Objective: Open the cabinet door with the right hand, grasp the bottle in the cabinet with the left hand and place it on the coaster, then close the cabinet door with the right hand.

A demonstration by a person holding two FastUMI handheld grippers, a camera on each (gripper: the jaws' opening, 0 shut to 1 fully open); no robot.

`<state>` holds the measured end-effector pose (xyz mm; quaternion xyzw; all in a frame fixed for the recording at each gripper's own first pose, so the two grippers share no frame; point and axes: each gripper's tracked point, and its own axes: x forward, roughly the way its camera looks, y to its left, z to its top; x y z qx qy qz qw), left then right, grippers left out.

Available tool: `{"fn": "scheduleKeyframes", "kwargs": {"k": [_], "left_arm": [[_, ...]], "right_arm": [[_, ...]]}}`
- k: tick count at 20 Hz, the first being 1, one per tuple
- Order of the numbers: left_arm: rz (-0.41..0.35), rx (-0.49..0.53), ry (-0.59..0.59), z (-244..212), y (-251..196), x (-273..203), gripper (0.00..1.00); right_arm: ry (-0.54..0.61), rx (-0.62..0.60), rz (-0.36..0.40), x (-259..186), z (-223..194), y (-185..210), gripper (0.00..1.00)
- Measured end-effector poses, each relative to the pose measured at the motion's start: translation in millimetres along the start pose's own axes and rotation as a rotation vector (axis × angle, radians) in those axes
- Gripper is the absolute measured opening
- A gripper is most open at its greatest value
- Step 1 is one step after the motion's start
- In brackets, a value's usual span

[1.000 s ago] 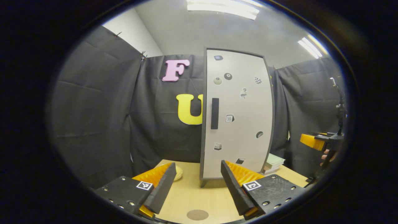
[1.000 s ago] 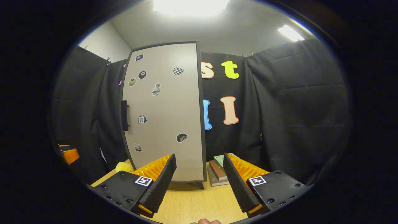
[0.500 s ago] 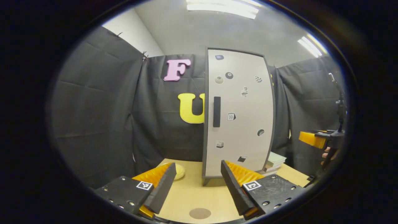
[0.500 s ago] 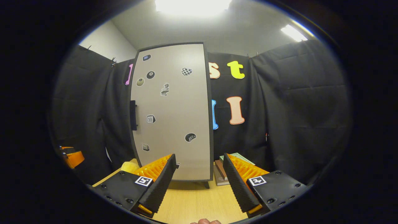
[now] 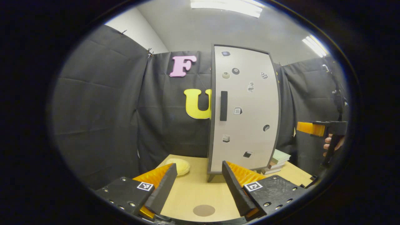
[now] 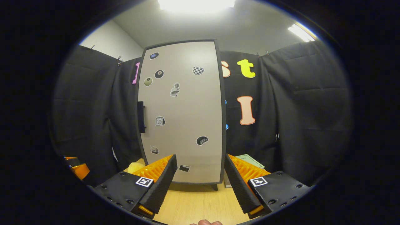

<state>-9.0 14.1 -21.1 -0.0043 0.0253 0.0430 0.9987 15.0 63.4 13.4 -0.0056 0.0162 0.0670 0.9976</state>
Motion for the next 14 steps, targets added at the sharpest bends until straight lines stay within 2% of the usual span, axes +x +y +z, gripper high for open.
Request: {"fn": "scheduleKeyframes", "kwargs": {"k": [4,5,7,8,9,12,13,14], "left_arm": [[0.043,-0.028,0.014,-18.5,18.5,-22.9,0.89],[0.051,-0.041,0.018,-19.7,22.6,-24.1,0.89],[0.085,-0.045,0.023,-20.8,33.2,-25.2,0.87],[0.107,-0.041,0.023,-23.5,40.0,-26.3,0.87],[0.121,-0.041,0.026,-24.2,45.3,-26.6,0.89],[0.147,-0.049,0.024,-25.1,57.6,-27.9,0.89],[0.153,-0.051,0.022,-24.3,61.4,-27.3,0.89],[0.159,-0.051,0.021,-24.4,65.0,-28.5,0.92]], "right_arm": [[-0.01,-0.027,0.057,25.2,19.1,29.4,0.93],[-0.016,-0.031,0.074,33.6,26.3,38.0,0.96],[-0.032,-0.021,0.111,50.5,43.2,57.1,0.93],[-0.038,-0.021,0.127,59.6,51.5,66.1,0.96],[-0.037,-0.025,0.138,69.2,57.8,75.5,0.96],[-0.033,-0.053,0.172,99.6,72.0,109.3,0.96],[-0.021,-0.07,0.184,111.0,73.6,122.3,0.92],[-0.014,-0.082,0.192,121.9,75.8,134.2,0.96]]}}
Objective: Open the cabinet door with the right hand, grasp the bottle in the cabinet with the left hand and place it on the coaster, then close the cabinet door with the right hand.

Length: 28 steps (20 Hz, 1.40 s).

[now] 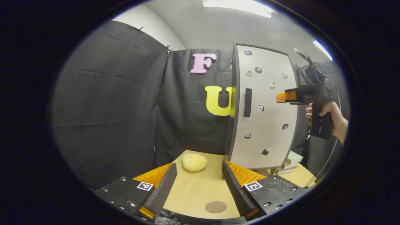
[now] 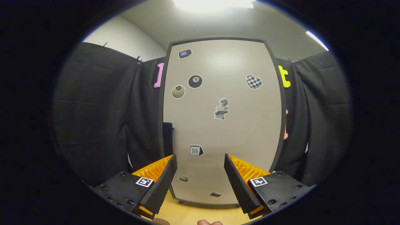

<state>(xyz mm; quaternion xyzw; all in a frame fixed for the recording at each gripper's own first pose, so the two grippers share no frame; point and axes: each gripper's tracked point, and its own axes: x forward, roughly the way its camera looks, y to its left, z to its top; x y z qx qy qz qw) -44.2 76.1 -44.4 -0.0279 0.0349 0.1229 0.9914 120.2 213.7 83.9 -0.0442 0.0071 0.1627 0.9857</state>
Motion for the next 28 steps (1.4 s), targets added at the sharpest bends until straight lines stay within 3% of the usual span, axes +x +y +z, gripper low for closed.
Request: {"fn": "scheduleKeyframes", "kwargs": {"k": [4,5,8,17,18,20,22,24,25,26,28], "left_arm": [[0.034,0.016,-0.006,-3.5,19.4,2.4,0.92],[0.041,0.017,0.001,-5.6,23.6,4.4,0.92],[0.062,0.004,0.018,-12.8,36.6,10.1,0.87],[0.099,0.007,0.029,-14.4,63.7,22.7,0.89],[0.097,0.003,0.034,-17.0,64.7,24.9,0.9],[0.092,0.003,0.047,-20.1,65.6,27.4,0.89],[0.082,0.016,0.042,-17.6,63.1,28.5,0.87],[0.072,0.035,0.034,-14.7,60.7,28.5,0.89],[0.07,0.042,0.028,-13.1,59.7,27.5,0.89],[0.069,0.046,0.023,-11.6,59.2,25.6,0.87],[0.065,0.044,0.017,-10.0,56.4,21.2,0.87]], "right_arm": [[0.019,-0.018,0.037,40.4,5.5,41.4,0.93],[0.022,-0.025,0.039,49.5,4.7,49.0,0.97],[0.032,-0.021,0.017,76.2,0.6,64.3,0.97],[0.118,0.017,-0.083,129.0,-20.6,70.6,0.97],[0.123,0.019,-0.092,129.7,-21.6,69.3,0.8],[0.12,0.023,-0.094,130.2,-21.5,73.2,0.66],[0.12,0.014,-0.102,132.9,-22.5,74.3,0.61],[0.138,0.029,-0.089,131.8,-25.1,79.3,0.45],[0.142,0.04,-0.09,129.5,-25.8,78.2,0.45],[0.137,0.048,-0.09,133.2,-25.7,78.1,0.36],[0.135,0.051,-0.087,130.9,-26.3,77.9,0.32]]}}
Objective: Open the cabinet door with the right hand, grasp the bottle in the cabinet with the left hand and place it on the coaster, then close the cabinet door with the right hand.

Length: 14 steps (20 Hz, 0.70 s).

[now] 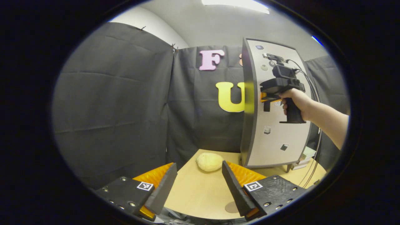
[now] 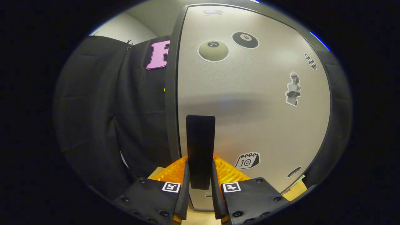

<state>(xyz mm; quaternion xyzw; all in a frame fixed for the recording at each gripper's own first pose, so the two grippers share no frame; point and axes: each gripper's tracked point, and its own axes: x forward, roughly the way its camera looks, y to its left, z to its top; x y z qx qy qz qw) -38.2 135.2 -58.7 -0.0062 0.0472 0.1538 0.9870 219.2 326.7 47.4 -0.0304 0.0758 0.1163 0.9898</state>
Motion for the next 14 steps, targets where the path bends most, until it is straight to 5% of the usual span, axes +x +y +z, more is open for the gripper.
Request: {"fn": "scheduleKeyframes", "kwargs": {"k": [5,14], "left_arm": [[0.018,-0.012,-0.003,0.4,2.6,-16.1,0.87],[0.035,-0.007,-0.008,3.4,-7.4,-22.1,0.87]], "right_arm": [[0.004,-0.005,0.051,0.0,-0.5,1.8,0.13],[-0.039,-0.034,0.181,-42.4,-3.7,4.1,0.13]]}}
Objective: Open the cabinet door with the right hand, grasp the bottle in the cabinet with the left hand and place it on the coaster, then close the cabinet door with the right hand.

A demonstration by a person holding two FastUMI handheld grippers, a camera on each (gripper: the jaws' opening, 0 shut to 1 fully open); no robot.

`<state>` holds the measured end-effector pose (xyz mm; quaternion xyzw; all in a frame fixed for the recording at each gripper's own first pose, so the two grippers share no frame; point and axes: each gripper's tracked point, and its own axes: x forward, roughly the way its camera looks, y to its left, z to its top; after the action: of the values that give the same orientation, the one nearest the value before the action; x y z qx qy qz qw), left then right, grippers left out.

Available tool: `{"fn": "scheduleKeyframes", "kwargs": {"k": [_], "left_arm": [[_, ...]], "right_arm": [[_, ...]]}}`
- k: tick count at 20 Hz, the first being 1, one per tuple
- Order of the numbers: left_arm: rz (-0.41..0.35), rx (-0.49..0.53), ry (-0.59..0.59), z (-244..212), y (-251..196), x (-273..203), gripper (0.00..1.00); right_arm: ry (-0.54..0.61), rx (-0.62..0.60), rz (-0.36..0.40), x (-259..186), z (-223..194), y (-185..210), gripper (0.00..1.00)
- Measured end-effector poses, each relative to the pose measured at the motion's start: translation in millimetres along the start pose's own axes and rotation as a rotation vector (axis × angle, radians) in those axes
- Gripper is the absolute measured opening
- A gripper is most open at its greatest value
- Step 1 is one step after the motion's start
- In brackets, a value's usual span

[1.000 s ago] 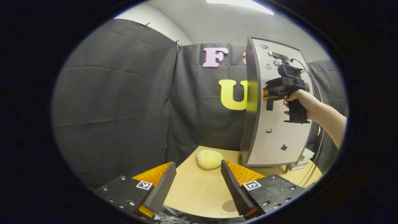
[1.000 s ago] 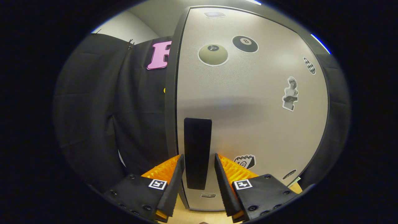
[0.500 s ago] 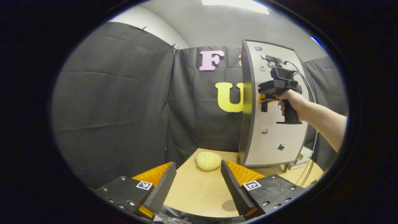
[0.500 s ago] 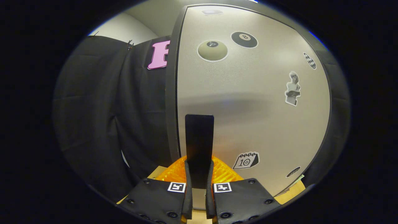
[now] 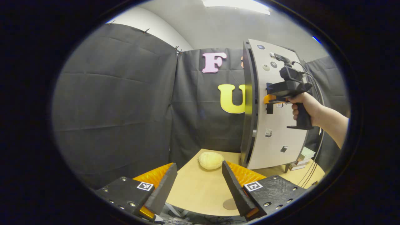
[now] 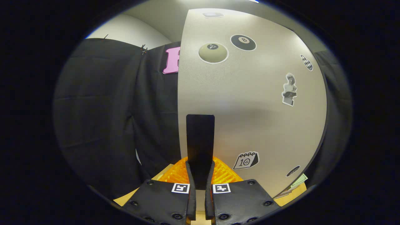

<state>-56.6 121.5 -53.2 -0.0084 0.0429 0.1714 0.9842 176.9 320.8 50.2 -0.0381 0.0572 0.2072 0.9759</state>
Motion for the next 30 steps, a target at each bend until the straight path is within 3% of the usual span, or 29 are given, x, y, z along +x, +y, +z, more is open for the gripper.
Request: {"fn": "scheduleKeyframes", "kwargs": {"k": [4,12,19,30], "left_arm": [[-0.03,-0.018,0.032,-8.9,-13.3,-6.6,0.87],[-0.084,0.014,0.012,-6.1,-22.7,-5.6,0.87],[-0.154,0.034,0.008,-5.7,-35.6,-5.2,0.87],[-0.284,0.045,0.016,-7.2,-62.9,-6.8,0.89]], "right_arm": [[0.006,0.018,0.065,-26.6,-2.5,1.6,0.13],[0.004,0.028,0.123,-54.5,-10.8,-17.4,0.13],[-0.004,0.054,0.101,-70.3,-13.7,-32.0,0.16],[-0.028,0.062,-0.009,-85.5,-12.8,-60.8,0.09]]}}
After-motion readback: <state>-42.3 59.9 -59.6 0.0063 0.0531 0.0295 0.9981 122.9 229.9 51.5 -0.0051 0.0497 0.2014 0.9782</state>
